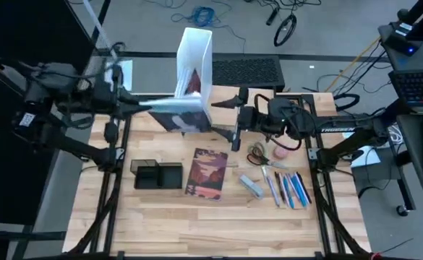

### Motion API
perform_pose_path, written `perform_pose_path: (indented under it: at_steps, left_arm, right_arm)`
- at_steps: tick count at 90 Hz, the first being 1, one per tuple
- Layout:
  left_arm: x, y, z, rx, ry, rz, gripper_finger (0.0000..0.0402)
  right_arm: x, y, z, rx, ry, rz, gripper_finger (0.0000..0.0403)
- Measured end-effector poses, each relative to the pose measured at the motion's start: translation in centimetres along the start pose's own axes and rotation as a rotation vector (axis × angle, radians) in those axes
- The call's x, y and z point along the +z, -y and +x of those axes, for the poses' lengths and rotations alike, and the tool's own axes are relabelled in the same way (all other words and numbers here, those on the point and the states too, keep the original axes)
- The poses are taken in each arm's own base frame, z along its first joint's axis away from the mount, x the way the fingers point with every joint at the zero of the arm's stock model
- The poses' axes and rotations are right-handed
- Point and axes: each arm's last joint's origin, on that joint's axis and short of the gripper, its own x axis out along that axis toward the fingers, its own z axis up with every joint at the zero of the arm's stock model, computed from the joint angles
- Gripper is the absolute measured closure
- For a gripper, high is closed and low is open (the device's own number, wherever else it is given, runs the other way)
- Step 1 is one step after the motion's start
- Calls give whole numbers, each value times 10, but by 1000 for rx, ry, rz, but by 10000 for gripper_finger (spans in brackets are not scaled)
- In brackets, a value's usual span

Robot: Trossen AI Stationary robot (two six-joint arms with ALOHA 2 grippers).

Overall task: Stock shelves
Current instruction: Remove the blue book from the white bookshelf on the shelf

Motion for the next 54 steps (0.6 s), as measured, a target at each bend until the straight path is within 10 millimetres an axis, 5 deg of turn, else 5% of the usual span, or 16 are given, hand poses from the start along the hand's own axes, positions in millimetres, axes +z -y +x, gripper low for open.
perform_pose_path:
  at_steps: [28, 54]
  left_arm:
    - [-1, 6, 44, -41, -49, 12, 395]
    - [-1, 6, 54, -39, -55, 15, 390]
  right_arm:
    - [0, -5, 0, 147, 18, 46, 136]
    - [-6, -6, 0, 162, -39, 57, 373]
